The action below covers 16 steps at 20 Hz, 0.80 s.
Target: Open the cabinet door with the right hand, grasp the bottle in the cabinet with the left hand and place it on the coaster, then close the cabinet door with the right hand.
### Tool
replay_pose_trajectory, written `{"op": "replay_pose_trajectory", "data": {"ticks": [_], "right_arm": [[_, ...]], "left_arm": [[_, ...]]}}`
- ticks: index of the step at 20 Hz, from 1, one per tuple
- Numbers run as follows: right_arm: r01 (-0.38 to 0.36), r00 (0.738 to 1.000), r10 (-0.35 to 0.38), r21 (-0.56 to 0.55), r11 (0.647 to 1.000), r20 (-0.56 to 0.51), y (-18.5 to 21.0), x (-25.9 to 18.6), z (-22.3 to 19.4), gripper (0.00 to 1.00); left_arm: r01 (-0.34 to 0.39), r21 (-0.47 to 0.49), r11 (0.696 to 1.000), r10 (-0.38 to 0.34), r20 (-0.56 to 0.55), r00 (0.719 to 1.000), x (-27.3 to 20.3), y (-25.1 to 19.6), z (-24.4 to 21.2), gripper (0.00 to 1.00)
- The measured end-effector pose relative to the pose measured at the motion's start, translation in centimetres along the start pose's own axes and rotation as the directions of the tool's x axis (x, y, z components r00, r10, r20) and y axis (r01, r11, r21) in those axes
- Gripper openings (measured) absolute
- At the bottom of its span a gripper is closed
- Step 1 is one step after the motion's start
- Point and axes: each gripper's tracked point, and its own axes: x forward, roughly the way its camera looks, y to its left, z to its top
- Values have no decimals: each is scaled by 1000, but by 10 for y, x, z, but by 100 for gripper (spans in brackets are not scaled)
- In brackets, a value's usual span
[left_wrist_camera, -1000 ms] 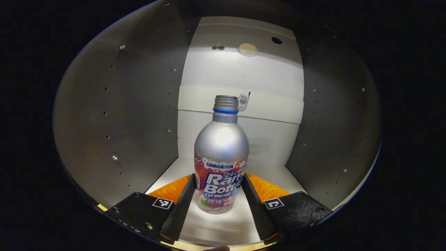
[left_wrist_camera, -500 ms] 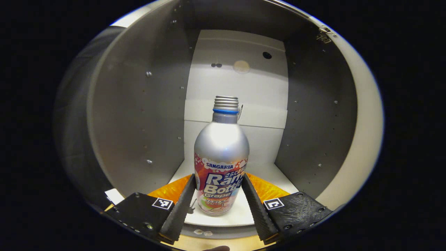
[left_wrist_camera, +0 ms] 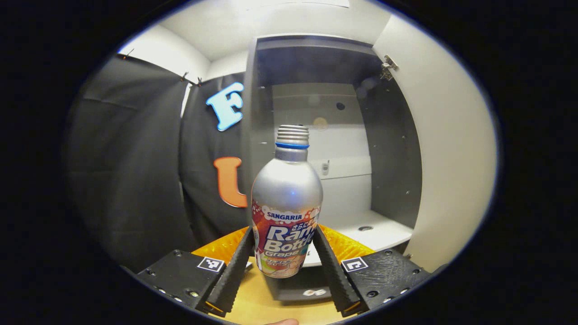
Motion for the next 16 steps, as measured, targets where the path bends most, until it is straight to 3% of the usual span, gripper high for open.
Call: {"op": "replay_pose_trajectory", "data": {"ticks": [3, 6, 8, 10, 13, 16], "right_arm": [[-80, 997, 80, 30, 996, -6, 16, -1, -12, 99], [-141, 990, 140, -54, 989, -16, 17, -10, -35, 99], [-146, 989, 143, -84, 986, -42, 11, -15, -64, 99], [-145, 985, 135, -86, 986, -111, 8, -22, -101, 99], [-173, 972, 139, -178, 969, -190, 22, -19, -139, 100], [-190, 962, 143, -199, 961, -231, 33, -17, -168, 100]], "left_arm": [[-15, 21, 1000, 15, 12, 1000, -60, 9, -37, 79], [-45, 28, 999, 47, -59, 997, -112, 10, -102, 78], [-86, 40, 996, 89, -93, 992, -136, 14, -143, 79], [-85, 45, 995, 91, -142, 986, -144, 12, -194, 79], [-118, 26, 993, 121, -214, 969, -149, 17, -262, 79], [-166, -25, 986, 155, -243, 957, -140, 25, -298, 80]]}}
